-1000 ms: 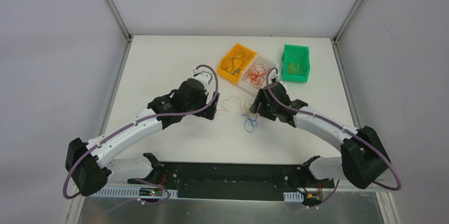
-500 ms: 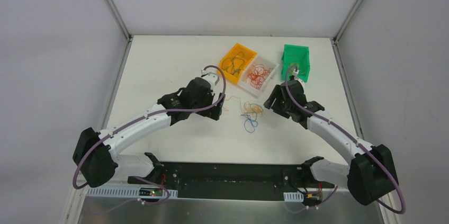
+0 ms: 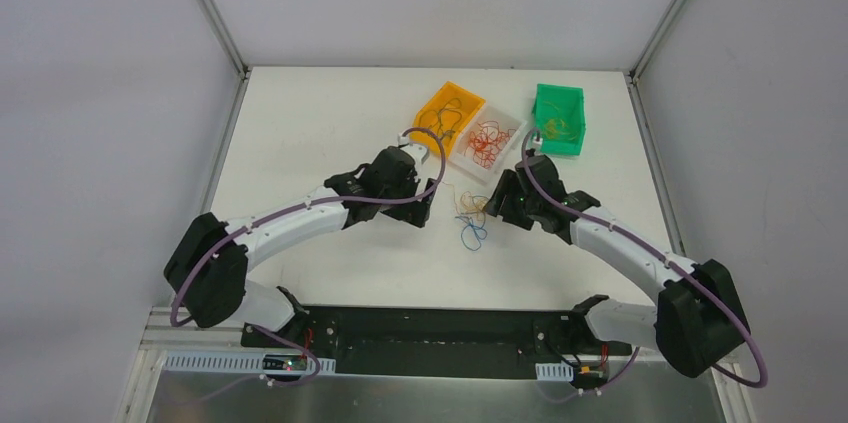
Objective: Untangle the cables
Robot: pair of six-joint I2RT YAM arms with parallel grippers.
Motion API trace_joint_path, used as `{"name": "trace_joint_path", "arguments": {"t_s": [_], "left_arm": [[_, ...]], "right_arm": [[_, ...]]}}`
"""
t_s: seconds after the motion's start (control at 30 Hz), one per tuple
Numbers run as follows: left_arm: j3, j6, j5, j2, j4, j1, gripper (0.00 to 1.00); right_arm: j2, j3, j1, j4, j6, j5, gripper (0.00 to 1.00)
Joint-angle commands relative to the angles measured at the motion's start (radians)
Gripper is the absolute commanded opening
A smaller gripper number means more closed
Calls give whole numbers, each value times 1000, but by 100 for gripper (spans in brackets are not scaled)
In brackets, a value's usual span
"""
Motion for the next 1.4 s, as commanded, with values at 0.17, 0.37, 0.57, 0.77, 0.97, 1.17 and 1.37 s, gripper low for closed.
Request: {"name": "trace_joint_path", "arguments": {"t_s": [0.17, 0.37, 0.57, 0.77, 0.97, 1.17, 1.37], "left_arm": [[75, 100, 7, 99, 86, -4, 87], [117, 133, 1, 143, 104, -4, 87], [219, 102, -21, 274, 75, 9, 84], [312, 118, 73, 369, 57, 11, 87], [371, 98, 105, 424, 38, 11, 84], [434, 57, 88, 536, 9, 11, 73], [464, 43, 108, 604, 6, 10, 36]], "right_arm": [[107, 95, 44, 44, 94, 48, 50], [189, 127, 45, 53, 112, 81, 48], [202, 143, 46, 42, 118, 140, 56], [138, 138, 42, 24, 15, 179, 58], [103, 127, 15, 5, -79, 150, 56], [51, 77, -22, 65, -89, 98, 55], [52, 70, -36, 110, -162, 55, 53]]}}
